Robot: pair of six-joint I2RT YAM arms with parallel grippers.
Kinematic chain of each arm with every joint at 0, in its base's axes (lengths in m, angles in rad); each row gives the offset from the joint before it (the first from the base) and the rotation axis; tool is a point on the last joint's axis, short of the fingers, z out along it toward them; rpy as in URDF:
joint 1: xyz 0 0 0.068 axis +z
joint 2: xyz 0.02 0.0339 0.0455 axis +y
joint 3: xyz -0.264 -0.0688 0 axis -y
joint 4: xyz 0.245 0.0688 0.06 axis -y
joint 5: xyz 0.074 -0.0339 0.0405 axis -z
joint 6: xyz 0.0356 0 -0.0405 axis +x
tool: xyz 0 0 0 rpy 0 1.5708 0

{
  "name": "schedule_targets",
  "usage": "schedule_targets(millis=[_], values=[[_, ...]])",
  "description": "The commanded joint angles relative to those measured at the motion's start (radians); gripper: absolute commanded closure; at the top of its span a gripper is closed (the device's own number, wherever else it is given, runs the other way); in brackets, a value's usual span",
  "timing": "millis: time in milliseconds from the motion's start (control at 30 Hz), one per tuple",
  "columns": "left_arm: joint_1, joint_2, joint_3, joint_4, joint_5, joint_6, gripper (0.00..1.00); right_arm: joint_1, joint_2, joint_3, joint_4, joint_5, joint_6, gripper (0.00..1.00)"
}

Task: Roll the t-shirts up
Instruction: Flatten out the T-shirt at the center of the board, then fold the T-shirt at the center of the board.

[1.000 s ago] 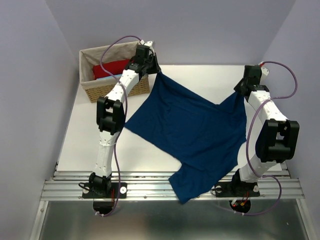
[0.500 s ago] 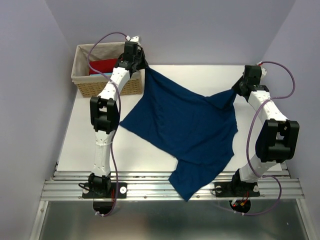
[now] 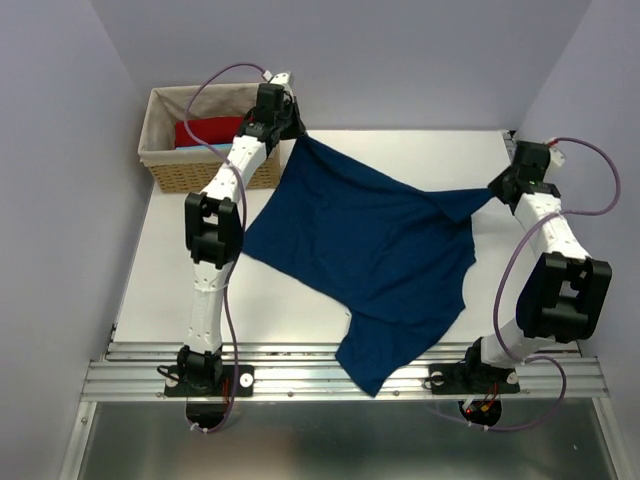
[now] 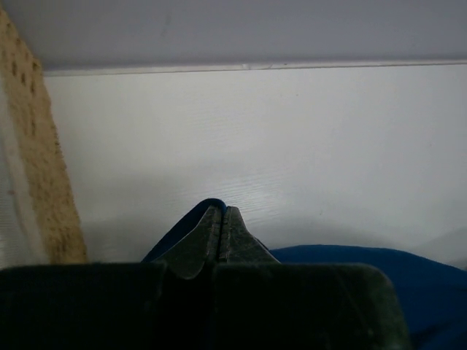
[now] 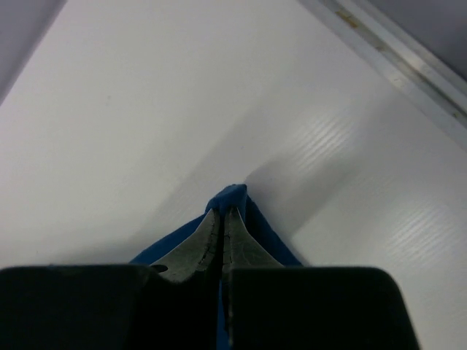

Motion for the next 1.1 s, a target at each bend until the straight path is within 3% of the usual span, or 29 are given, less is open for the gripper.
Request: schedule_targets(millis=[0,267,600,833,1067], values=[[-0.043,-0.005,0.091,0.044,0.047,0.011,1.0,-0.054,-0.079,0.002,-0.006,0.061,0.002,0.99],[-0.059,0.079,0.141,0.099,0.089,-0.024,1.0,-0.075,-0.07,0.1,-0.035,0.116,-0.024,0.99],[-0.051,0.166,0.223,0.16,0.098,-0.052,1.0,-0.075,0.074,0.27,-0.059,0.101,-0.06,0.99],[-0.025,0.179,0.221,0.197,0.118,-0.069,1.0,-0.075,0.079,0.206,-0.061,0.052,-0.07,0.99],[-0.025,0.173,0.206,0.199,0.125,-0.057,1.0,-0.075,-0.025,0.036,-0.067,-0.034,-0.019,0.99]])
